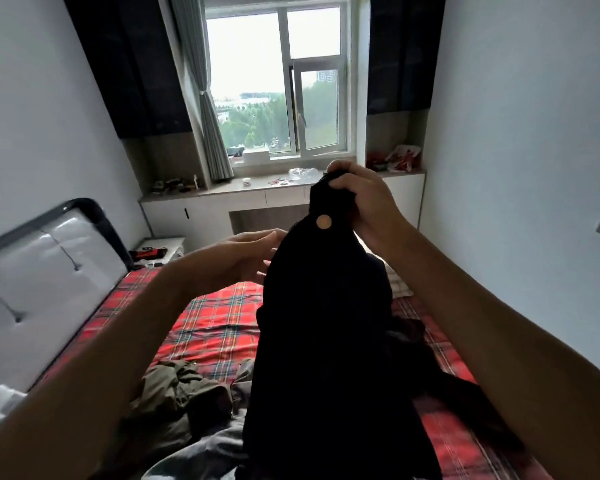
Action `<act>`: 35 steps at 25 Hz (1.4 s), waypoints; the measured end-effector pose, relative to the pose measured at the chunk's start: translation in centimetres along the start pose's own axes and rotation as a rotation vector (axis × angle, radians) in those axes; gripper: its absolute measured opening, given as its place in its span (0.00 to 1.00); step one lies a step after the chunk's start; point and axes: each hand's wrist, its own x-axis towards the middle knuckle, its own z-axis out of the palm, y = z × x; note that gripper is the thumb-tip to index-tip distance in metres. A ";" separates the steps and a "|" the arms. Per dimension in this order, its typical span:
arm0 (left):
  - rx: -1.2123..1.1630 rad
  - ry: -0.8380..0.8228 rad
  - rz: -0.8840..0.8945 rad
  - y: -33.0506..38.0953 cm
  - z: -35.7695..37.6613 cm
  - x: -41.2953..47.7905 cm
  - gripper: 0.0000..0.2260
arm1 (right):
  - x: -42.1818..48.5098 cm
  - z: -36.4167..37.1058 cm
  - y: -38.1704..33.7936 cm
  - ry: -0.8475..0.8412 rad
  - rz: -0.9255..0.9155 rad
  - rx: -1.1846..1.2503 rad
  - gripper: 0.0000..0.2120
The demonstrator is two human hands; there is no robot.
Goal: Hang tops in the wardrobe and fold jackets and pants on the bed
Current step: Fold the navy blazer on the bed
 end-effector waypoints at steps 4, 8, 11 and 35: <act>0.153 -0.081 -0.163 -5.7 4.0 1.7 0.17 | -4.5 -4.0 2.6 -0.026 0.087 -0.034 0.12; 0.324 -0.036 -0.396 -15.6 6.8 4.3 0.09 | -13.3 -10.6 11.7 -0.092 0.403 -0.218 0.11; 0.319 0.148 -0.533 -24.7 7.7 5.2 0.03 | -21.8 -16.3 20.5 -0.111 0.673 -0.550 0.10; 0.466 0.485 -0.597 -45.0 15.9 13.2 0.10 | -27.6 -30.5 26.1 0.466 0.845 -0.121 0.14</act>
